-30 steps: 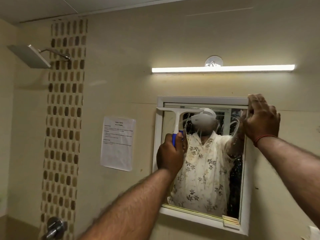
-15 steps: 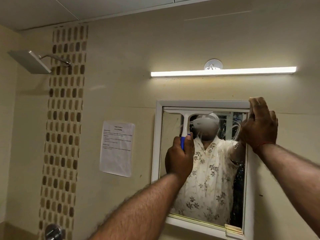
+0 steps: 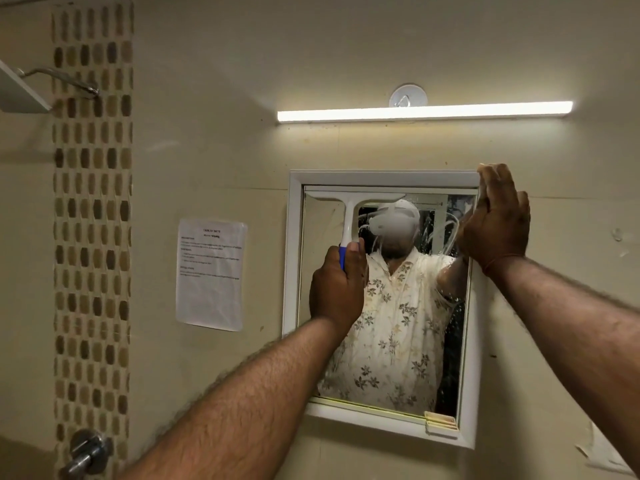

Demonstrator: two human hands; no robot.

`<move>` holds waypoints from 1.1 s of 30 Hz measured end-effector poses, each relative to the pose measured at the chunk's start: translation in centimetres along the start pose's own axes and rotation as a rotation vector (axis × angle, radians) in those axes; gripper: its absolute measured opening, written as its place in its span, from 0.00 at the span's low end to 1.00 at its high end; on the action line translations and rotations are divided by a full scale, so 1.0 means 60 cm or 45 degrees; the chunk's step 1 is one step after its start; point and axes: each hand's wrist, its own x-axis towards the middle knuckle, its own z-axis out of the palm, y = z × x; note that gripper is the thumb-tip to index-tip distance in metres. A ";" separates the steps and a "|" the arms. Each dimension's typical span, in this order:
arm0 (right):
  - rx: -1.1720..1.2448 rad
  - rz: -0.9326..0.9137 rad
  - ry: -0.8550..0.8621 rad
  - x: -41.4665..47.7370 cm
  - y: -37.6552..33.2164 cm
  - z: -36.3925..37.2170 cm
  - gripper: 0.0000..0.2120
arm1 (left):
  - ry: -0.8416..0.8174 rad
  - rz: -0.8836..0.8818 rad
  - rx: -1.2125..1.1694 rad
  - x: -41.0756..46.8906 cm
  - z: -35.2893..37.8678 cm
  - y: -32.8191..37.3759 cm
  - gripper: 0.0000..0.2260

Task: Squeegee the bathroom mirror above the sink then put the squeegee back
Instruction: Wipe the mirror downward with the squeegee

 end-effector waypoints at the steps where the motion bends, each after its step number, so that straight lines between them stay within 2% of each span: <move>1: 0.000 0.003 0.001 0.000 -0.001 0.000 0.24 | -0.001 -0.001 -0.003 0.000 -0.001 0.000 0.25; 17: -0.029 0.078 -0.037 -0.010 -0.020 -0.014 0.25 | -0.033 -0.087 -0.026 -0.086 0.011 -0.068 0.23; 27: -0.084 0.101 -0.048 -0.017 -0.033 -0.024 0.27 | -0.017 -0.109 0.043 -0.177 0.011 -0.142 0.37; 33: -0.120 0.080 -0.033 -0.024 -0.034 -0.027 0.27 | -0.058 -0.185 0.027 -0.232 0.004 -0.182 0.34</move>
